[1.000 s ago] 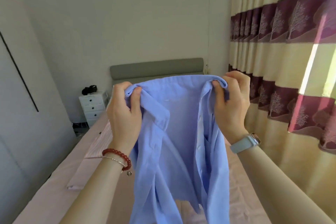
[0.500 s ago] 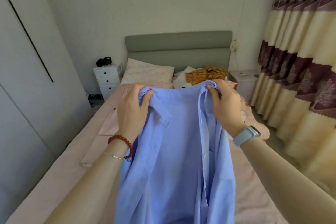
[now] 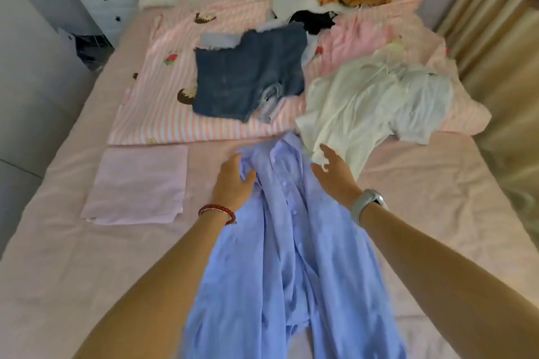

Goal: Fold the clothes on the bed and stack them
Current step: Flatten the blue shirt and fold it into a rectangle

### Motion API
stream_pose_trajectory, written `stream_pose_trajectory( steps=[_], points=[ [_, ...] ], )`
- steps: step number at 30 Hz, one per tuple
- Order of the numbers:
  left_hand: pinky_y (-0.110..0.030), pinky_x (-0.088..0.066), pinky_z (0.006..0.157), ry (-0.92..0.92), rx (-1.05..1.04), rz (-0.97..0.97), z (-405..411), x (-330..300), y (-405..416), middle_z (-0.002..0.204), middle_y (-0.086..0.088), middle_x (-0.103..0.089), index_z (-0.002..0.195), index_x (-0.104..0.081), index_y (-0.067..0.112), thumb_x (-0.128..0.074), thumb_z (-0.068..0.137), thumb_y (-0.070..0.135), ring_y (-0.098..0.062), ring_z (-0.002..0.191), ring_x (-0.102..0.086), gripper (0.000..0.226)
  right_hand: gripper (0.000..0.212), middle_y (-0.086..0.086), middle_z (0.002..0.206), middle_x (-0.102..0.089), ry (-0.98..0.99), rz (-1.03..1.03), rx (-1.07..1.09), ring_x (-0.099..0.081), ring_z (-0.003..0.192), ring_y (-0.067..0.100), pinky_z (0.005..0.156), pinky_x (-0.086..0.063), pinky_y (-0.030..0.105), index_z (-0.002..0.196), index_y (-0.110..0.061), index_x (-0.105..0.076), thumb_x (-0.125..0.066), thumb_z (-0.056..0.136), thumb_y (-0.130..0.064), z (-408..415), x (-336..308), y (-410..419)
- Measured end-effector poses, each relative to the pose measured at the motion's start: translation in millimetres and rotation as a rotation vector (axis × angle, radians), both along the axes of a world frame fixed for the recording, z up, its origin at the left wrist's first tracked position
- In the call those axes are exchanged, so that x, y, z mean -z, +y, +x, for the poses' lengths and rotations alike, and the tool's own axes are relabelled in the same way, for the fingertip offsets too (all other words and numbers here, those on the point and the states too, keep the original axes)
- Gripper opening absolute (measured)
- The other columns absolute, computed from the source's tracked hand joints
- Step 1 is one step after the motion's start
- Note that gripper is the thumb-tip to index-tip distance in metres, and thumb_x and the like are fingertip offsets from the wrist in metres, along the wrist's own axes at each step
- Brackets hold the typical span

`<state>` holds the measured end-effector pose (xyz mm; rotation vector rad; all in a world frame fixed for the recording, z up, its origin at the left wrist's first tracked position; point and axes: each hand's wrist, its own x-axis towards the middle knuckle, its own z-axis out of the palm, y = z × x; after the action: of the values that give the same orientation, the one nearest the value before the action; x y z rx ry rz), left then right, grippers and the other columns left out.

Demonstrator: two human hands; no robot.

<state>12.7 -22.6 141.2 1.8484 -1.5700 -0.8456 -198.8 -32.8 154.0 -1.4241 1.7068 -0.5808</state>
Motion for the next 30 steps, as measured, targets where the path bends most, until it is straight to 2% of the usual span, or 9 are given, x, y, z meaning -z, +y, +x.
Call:
stream_pose_trajectory(
  steps=[2, 6, 9, 13, 17, 20, 24, 27, 30],
  points=[
    [-0.017, -0.036, 0.088, 0.008, -0.003, 0.047, -12, 46, 34, 0.116, -0.02, -0.058, 0.114, -0.055, -0.004, -0.056, 0.087, 0.002, -0.032, 0.111, -0.053, 0.028, 0.05, 0.015, 0.138, -0.042, 0.038, 0.093, 0.042, -0.049, 0.117, 0.031, 0.088, -0.044, 0.034, 0.141, -0.01, -0.035, -0.05, 0.094, -0.016, -8, 52, 35],
    [-0.03, -0.035, 0.092, -0.024, 0.079, 0.187, -51, 116, 111, 0.118, -0.016, -0.056, 0.117, -0.056, 0.001, -0.054, 0.09, 0.009, -0.032, 0.112, -0.05, 0.029, 0.046, 0.015, 0.124, -0.05, 0.269, 0.189, 0.135, -0.047, 0.115, 0.034, 0.091, -0.04, 0.042, 0.13, -0.009, -0.047, -0.059, 0.088, -0.023, -27, 128, 127],
    [-0.029, -0.035, 0.091, -0.022, 0.15, 0.248, -81, 147, 162, 0.112, -0.016, -0.058, 0.113, -0.059, 0.0, -0.055, 0.088, 0.004, -0.033, 0.108, -0.052, 0.026, 0.058, 0.009, 0.123, -0.047, 0.495, 0.325, 0.1, -0.042, 0.117, 0.032, 0.088, -0.039, 0.043, 0.126, -0.014, -0.047, -0.066, 0.079, -0.041, -37, 158, 187],
    [-0.031, -0.041, 0.087, 0.028, 0.137, 0.386, -111, 169, 201, 0.106, -0.015, -0.056, 0.116, -0.058, 0.002, -0.052, 0.09, 0.006, -0.032, 0.1, -0.054, 0.028, 0.056, 0.005, 0.129, -0.04, 0.555, 0.455, 0.081, -0.036, 0.123, 0.029, 0.091, -0.038, 0.042, 0.129, -0.016, -0.042, -0.062, 0.081, -0.039, -50, 188, 225],
    [-0.032, -0.042, 0.086, -0.003, 0.037, 0.433, -131, 181, 202, 0.11, -0.013, -0.053, 0.124, -0.053, 0.005, -0.053, 0.092, 0.017, -0.031, 0.103, -0.053, 0.034, 0.019, 0.019, 0.11, -0.056, 0.404, 0.395, 0.158, -0.049, 0.105, 0.036, 0.079, -0.04, 0.04, 0.106, -0.007, -0.055, -0.043, 0.095, -0.017, -84, 207, 221],
    [-0.033, -0.039, 0.093, -0.021, -0.072, 0.429, -151, 183, 196, 0.118, -0.017, -0.05, 0.124, -0.051, 0.002, -0.057, 0.089, 0.018, -0.033, 0.112, -0.05, 0.039, 0.014, 0.018, 0.087, -0.057, 0.096, 0.371, 0.435, -0.051, 0.08, 0.03, 0.064, -0.032, 0.029, 0.098, -0.008, -0.052, -0.038, 0.096, -0.009, -127, 198, 204],
    [-0.034, -0.027, 0.103, -0.075, -0.125, 0.397, -188, 177, 187, 0.132, -0.022, -0.043, 0.133, -0.041, -0.002, -0.064, 0.085, 0.017, -0.036, 0.126, -0.038, 0.056, 0.018, 0.012, 0.083, -0.052, 0.098, 0.176, 0.591, -0.046, 0.079, 0.021, 0.064, -0.029, 0.023, 0.099, 0.0, -0.054, -0.038, 0.091, -0.001, -211, 171, 158],
    [-0.039, -0.025, 0.104, -0.196, -0.126, 0.347, -212, 173, 182, 0.14, -0.02, -0.038, 0.136, -0.04, 0.003, -0.065, 0.083, 0.023, -0.034, 0.131, -0.033, 0.062, 0.019, 0.013, 0.089, -0.053, 0.176, 0.026, 0.614, -0.047, 0.083, 0.024, 0.067, -0.034, 0.029, 0.104, 0.0, -0.053, -0.039, 0.092, -0.006, -269, 148, 109],
    [-0.046, -0.023, 0.107, -0.313, -0.111, 0.356, -228, 173, 181, 0.146, -0.018, -0.03, 0.138, -0.04, 0.011, -0.064, 0.084, 0.029, -0.034, 0.136, -0.024, 0.063, 0.034, 0.02, 0.124, -0.049, 0.403, -0.052, 0.481, -0.044, 0.114, 0.034, 0.093, -0.033, 0.04, 0.125, -0.003, -0.049, -0.045, 0.092, -0.009, -289, 142, 87]
  ],
)
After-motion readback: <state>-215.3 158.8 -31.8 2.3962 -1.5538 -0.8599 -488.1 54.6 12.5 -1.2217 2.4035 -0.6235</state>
